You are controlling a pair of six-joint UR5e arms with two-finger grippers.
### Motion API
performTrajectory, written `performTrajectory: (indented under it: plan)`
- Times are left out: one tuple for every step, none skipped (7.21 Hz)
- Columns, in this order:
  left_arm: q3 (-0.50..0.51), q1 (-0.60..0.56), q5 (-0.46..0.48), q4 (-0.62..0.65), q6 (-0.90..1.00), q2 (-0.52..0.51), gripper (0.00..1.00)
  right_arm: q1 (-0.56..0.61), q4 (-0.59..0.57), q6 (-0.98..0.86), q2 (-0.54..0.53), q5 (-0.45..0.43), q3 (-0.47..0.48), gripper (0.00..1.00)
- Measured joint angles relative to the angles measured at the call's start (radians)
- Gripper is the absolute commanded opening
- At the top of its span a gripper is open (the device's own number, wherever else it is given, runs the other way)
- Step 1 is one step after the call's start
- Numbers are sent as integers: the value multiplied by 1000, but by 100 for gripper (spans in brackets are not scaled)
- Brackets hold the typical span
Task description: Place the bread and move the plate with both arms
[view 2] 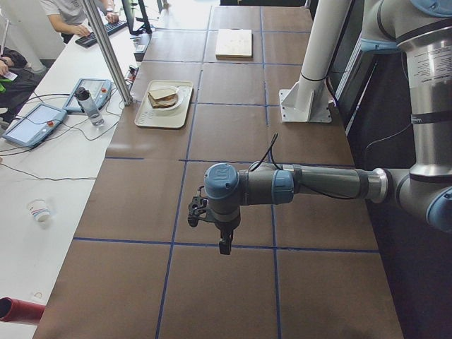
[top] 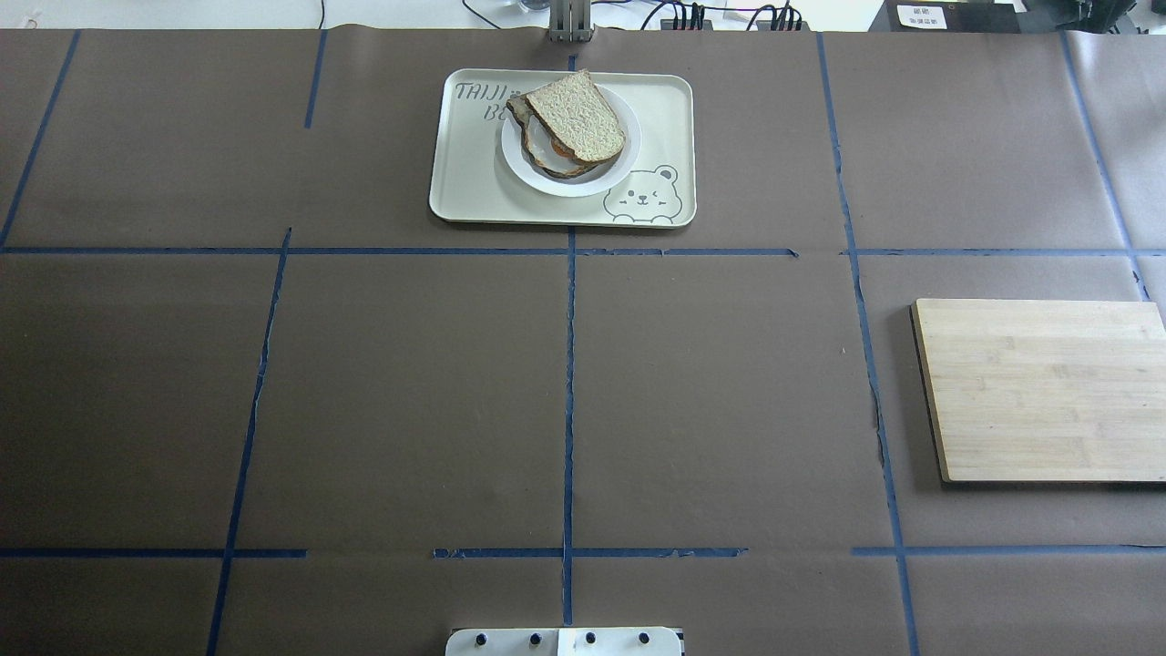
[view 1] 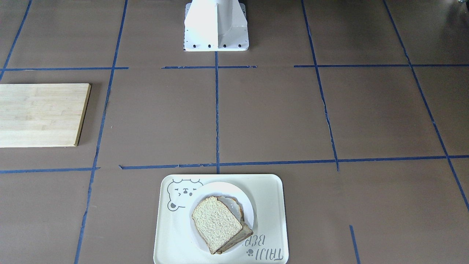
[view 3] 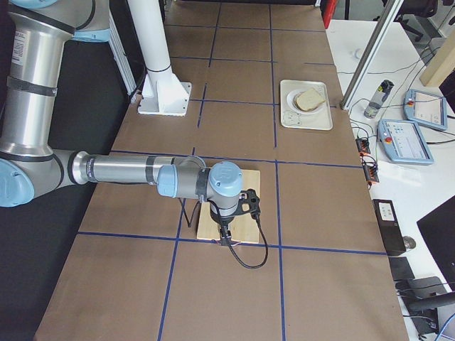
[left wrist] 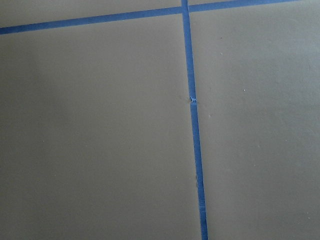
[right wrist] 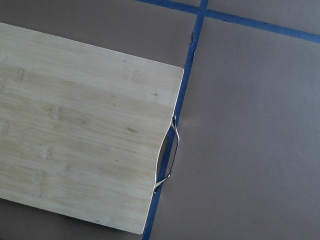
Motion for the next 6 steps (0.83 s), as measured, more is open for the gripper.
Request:
performTrajectory:
  plan:
    - [0, 0, 0, 0, 0, 0, 100, 0, 0, 3, 0, 0, -1, 99]
    - [1, 0, 0, 0, 0, 0, 100, 0, 0, 9, 0, 1, -1, 98]
    - [1, 0, 0, 0, 0, 1, 100, 0, 0, 19, 0, 2, -2, 98]
    - [1, 0, 0, 0, 0, 1, 100, 0, 0, 27, 0, 3, -2, 98]
    - [1, 0, 0, 0, 0, 1, 100, 0, 1, 31, 0, 3, -3, 97]
    - [1, 0, 0, 0, 0, 1, 100, 0, 1, 33, 0, 3, -3, 97]
